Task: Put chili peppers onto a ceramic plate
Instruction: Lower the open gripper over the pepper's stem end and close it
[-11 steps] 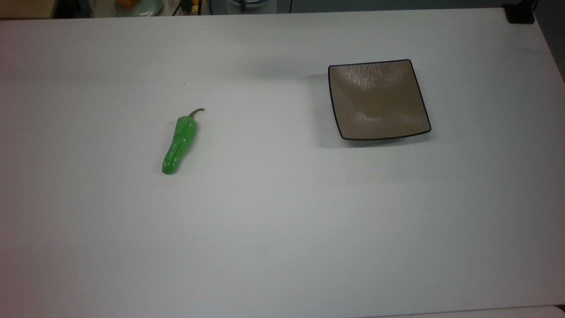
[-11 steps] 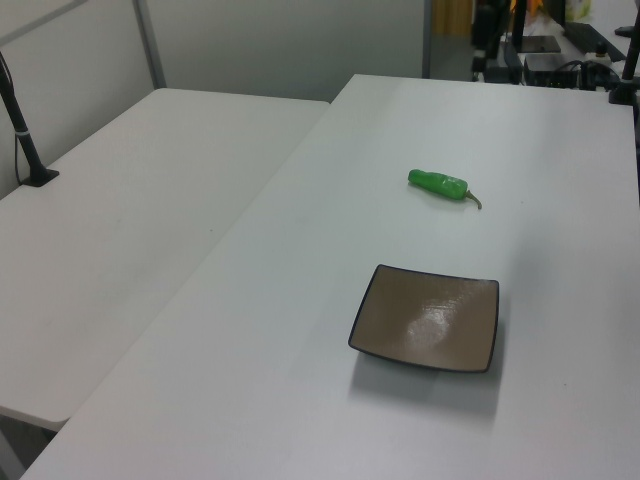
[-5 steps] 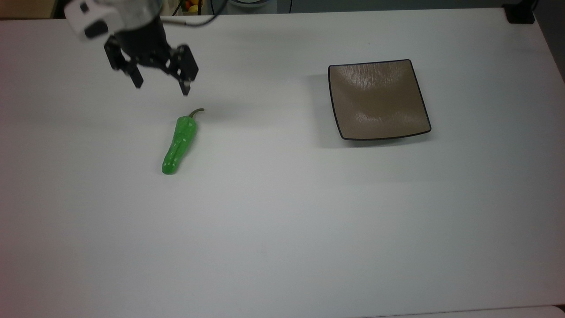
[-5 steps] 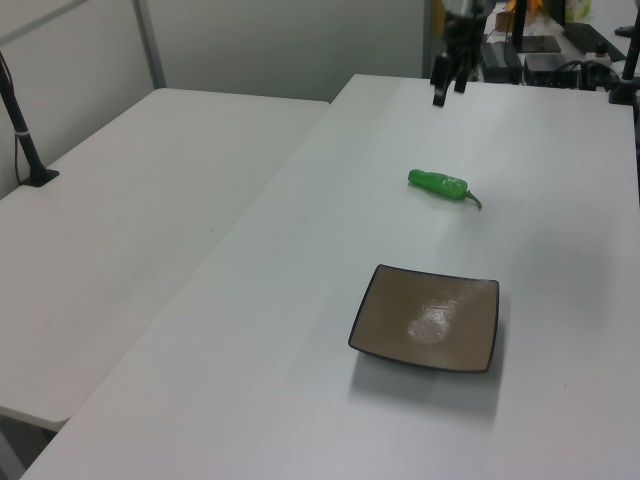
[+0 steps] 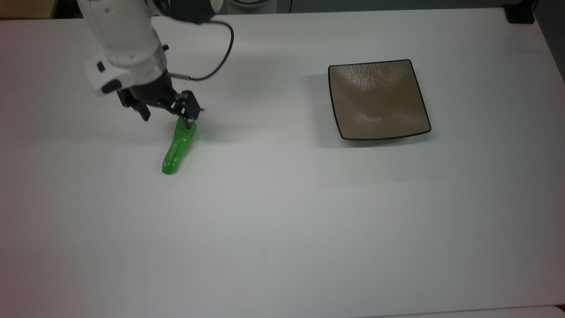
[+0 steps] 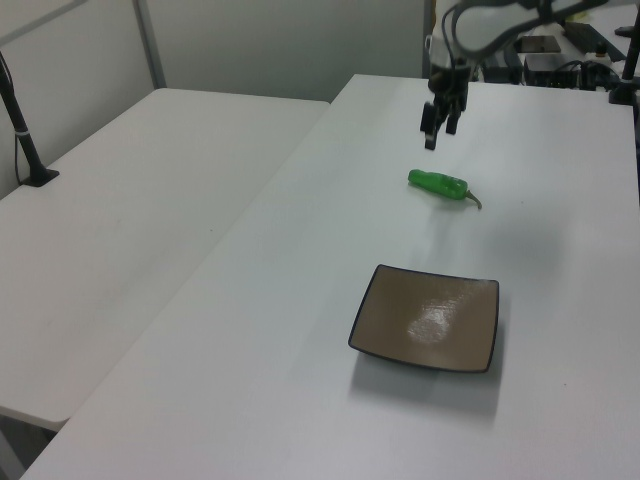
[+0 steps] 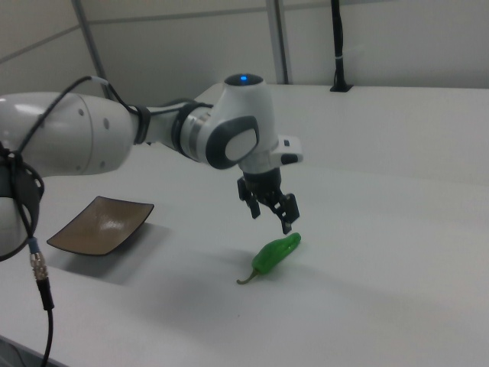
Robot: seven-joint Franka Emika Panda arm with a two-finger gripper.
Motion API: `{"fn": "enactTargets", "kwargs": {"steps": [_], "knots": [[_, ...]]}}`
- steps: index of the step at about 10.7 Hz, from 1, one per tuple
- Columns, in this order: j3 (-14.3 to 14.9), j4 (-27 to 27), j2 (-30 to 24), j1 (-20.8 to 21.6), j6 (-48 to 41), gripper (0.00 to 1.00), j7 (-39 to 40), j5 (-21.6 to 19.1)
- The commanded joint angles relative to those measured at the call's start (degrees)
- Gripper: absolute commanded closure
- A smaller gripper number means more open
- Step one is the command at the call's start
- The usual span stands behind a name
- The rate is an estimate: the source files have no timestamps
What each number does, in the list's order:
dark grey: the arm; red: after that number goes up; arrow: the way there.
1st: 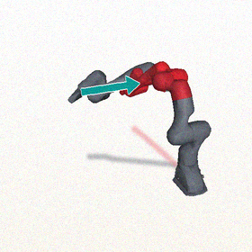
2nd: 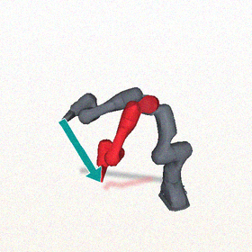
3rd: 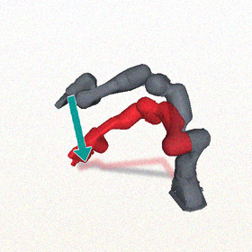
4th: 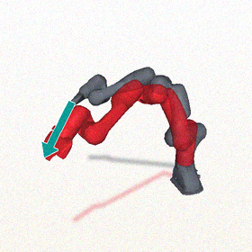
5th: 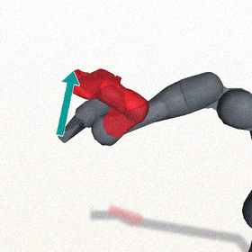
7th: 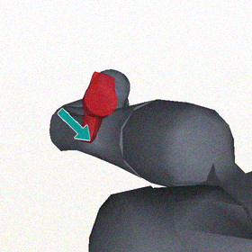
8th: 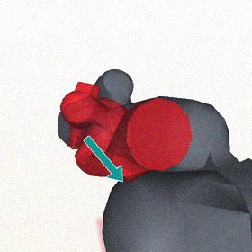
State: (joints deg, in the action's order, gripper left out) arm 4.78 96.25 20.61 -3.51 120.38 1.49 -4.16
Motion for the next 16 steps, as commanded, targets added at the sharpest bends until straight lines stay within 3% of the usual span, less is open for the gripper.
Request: {"fn": "enactTargets", "kwargs": {"steps": [1, 4, 9, 11, 16], "knots": [[-0.3, 1.3, 4.6, -0.18, 4.76, 0.0, 0.09, 2.31], [-0.3, 3.5, 5.85, -0.09, 9.77, 0.0, -0.17, 2.31], [-0.39, 3.68, 6.73, 0.26, 9.87, 0.02, -0.44, 2.22], [-0.48, 3.68, 6.73, 0.35, 9.7, 0.32, 0.18, 2.22], [-0.48, 3.68, 6.47, 0.35, 9.26, 0.93, 0.0, 1.7]]}}
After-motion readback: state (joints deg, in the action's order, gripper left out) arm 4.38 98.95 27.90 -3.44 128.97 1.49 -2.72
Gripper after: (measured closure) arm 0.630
